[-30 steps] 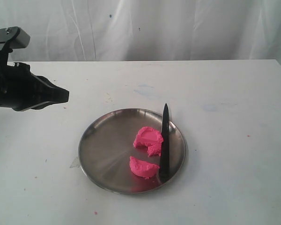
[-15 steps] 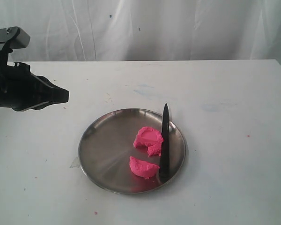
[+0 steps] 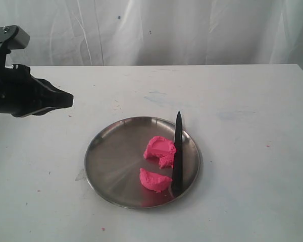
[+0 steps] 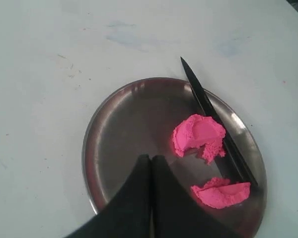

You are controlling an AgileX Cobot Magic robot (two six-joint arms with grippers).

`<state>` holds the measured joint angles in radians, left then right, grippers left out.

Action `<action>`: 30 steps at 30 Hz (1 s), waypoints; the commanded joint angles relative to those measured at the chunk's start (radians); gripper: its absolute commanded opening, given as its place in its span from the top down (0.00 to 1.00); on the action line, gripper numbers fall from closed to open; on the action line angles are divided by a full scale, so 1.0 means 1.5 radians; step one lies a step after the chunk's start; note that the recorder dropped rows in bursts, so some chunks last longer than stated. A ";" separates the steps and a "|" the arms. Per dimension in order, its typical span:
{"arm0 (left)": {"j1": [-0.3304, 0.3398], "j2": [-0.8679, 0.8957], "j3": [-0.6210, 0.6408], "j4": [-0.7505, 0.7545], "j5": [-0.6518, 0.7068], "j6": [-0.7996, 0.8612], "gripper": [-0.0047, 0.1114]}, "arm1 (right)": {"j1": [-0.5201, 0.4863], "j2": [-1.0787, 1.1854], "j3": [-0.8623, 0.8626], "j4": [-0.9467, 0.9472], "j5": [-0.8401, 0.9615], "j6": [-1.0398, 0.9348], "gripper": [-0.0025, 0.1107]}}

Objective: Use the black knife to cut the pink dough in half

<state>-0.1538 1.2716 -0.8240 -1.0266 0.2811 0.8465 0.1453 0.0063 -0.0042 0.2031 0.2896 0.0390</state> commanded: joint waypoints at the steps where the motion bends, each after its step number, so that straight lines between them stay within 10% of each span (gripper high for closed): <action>1: 0.001 -0.027 0.006 -0.002 -0.004 -0.004 0.96 | -0.004 -0.004 0.003 0.001 0.001 0.000 0.98; 17: -0.108 -0.296 0.038 0.034 -0.088 -0.007 0.96 | -0.004 -0.004 0.003 0.001 0.001 0.000 0.98; 30: -0.105 -0.523 0.266 0.377 -0.195 -0.399 0.96 | -0.004 -0.004 0.003 0.001 0.001 0.000 0.98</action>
<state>-0.3109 0.5555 -0.4880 -0.5069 0.0000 0.3006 0.1453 0.0063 -0.0042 0.2031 0.2896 0.0390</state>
